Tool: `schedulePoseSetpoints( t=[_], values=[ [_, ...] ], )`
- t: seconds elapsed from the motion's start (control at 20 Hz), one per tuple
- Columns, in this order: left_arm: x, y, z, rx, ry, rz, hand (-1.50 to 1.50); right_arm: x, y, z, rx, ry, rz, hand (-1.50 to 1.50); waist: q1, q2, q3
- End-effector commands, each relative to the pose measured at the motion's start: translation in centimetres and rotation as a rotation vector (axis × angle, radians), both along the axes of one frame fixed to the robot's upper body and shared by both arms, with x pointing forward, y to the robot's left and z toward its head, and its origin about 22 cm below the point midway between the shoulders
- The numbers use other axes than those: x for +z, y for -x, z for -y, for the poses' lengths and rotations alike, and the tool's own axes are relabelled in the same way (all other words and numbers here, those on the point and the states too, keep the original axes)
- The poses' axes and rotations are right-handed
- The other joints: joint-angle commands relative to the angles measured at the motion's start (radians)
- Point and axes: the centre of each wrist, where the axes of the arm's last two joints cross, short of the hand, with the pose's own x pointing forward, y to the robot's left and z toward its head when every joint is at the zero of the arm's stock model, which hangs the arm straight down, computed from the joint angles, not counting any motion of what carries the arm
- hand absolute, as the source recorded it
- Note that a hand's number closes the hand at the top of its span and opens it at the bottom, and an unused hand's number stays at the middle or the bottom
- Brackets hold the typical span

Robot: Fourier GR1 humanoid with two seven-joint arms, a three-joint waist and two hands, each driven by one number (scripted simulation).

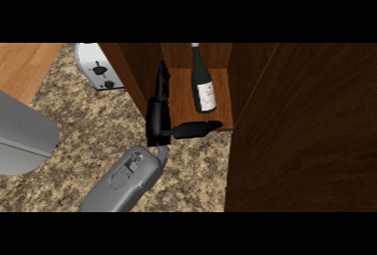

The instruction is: Pick up the wine, place it into the cabinet and close the cabinet

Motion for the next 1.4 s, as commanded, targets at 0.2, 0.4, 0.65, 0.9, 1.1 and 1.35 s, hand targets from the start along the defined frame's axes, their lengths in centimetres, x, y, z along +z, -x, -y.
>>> schedulePoseSetpoints(
  t=[0.2,0.4,0.65,0.9,1.1,1.35],
  values=[
    [0.6,5.5,-2.9,-0.093,0.024,-0.002,-1.5,4.2,2.1,0.1,-0.03,0.094,0.084,-1.5,0.004,0.001,0.0],
    [1.0,8.0,-5.7,-0.088,0.011,-0.002,-1.5,3.4,1.8,0.3,-0.028,0.109,0.08,-1.5,-0.001,0.003,0.001],
    [0.9,10.4,-10.0,-0.101,0.033,0.004,-1.5,3.9,3.0,0.5,-0.017,0.13,0.07,-1.5,-0.012,0.003,0.0],
    [3.7,11.7,-13.6,-0.234,0.043,0.032,-1.5,4.0,1.2,1.1,0.114,0.246,0.063,1.5,0.001,0.004,-0.001],
    [3.8,12.8,-15.1,-0.28,0.049,0.009,1.5,4.1,1.7,1.0,0.249,0.345,0.054,1.5,-0.008,0.001,0.0],
    [1.0,13.6,-17.5,-0.29,0.068,0.003,1.5,3.9,2.7,0.9,0.209,0.327,0.07,1.5,-0.017,0.005,0.0]
  ],
)
